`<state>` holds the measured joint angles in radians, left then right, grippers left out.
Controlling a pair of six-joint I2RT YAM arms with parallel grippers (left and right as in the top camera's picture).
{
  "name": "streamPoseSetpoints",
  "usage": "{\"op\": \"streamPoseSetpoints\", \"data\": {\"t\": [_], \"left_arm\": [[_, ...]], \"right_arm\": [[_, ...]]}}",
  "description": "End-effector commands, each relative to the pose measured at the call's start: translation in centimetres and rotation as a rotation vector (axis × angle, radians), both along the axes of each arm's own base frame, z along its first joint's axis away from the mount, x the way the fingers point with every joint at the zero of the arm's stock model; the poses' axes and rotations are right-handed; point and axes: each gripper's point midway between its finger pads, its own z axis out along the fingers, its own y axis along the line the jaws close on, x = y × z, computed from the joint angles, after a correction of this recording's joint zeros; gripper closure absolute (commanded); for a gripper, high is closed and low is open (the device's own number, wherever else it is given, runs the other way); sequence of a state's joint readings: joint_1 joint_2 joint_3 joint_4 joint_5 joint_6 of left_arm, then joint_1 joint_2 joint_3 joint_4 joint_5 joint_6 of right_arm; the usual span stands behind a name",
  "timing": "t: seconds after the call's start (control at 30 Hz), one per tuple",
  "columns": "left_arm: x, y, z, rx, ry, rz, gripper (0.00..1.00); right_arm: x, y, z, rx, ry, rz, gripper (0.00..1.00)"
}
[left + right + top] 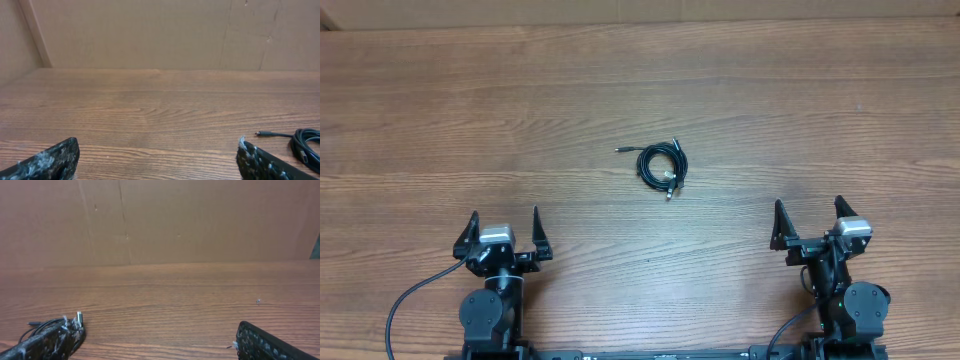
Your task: Untangle cables
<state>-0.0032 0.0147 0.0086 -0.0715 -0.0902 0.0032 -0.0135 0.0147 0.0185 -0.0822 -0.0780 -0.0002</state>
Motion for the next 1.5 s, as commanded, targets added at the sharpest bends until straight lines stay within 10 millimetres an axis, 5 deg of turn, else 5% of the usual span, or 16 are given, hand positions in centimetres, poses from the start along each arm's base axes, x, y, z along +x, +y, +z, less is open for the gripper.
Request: {"op": "streamPoseSetpoints", "data": {"t": [0.0, 0.87, 0.97, 1.07, 1.23, 1.37, 1.47], "left_arm": [[0.0, -0.2, 0.1, 0.019, -0.006, -0.009, 0.00], [0.0, -0.4, 0.2, 0.003, -0.013, -0.022, 0.00], [-0.6, -6.3, 2.2, -0.334, -0.062, -0.358, 0.00], [-2.4, -9.8, 6.0, -0.503, -0.140, -0.606, 0.01], [-5.2, -9.3, 15.0, -0.478, -0.414, -0.663, 0.00], [-5.3, -9.1, 18.2, -0.385, -0.324, -0.607, 0.00], [-4.9, -10.9, 19.9, -0.232, -0.121, -0.677, 0.00]], "right_arm": [[0.0, -0.3, -0.2, -0.001, -0.005, -0.014, 0.00], [0.0, -0.3, -0.2, -0.001, -0.005, -0.014, 0.00], [0.0, -0.3, -0.2, -0.001, -0.005, -0.014, 0.00], [0.0, -0.3, -0.2, -0.001, -0.005, -0.014, 0.00], [0.0, -0.3, -0.2, -0.001, -0.005, -0.014, 0.00], [0.0, -0.3, -0.2, -0.001, -0.005, -0.014, 0.00], [0.0, -0.3, -0.2, -0.001, -0.005, -0.014, 0.00]]}}
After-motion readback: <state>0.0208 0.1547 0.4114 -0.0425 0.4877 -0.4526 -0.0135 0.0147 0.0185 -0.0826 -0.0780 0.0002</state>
